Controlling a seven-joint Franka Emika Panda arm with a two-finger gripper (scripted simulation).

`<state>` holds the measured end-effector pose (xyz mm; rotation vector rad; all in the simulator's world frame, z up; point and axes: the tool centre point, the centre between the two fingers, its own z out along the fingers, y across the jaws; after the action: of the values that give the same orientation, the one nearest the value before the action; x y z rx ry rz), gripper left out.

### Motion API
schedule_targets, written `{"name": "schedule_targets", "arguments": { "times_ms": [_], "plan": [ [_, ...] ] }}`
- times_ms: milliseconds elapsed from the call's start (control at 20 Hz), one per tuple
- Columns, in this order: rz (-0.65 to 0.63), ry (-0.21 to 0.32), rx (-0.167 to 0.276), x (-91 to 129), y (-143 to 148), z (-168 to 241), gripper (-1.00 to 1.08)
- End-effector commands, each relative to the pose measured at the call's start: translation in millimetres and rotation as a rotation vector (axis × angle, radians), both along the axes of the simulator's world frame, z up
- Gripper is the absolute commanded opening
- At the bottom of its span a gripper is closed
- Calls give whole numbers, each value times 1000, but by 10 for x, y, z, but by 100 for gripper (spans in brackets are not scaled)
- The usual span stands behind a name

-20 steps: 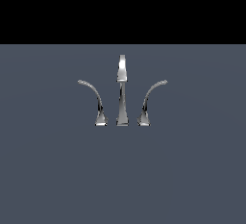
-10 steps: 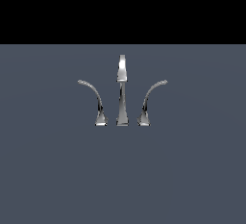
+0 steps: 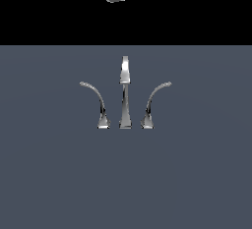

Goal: Turn on the faucet by rotating a designated handle.

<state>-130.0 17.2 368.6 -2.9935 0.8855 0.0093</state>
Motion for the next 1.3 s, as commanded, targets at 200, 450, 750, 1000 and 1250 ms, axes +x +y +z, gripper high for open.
{"name": "schedule_targets", "arguments": {
  "times_ms": [200, 450, 750, 1000, 1250],
  "plan": [
    [-175, 1, -1, 381, -94, -353, -100],
    [-309, 2, -3, 659, -216, -622, -100],
    [-472, 4, -6, 971, -418, -948, -100],
    [-615, 6, -10, 1214, -640, -1232, -100],
    [-761, 7, -15, 1426, -905, -1517, -100]
  ]
}}
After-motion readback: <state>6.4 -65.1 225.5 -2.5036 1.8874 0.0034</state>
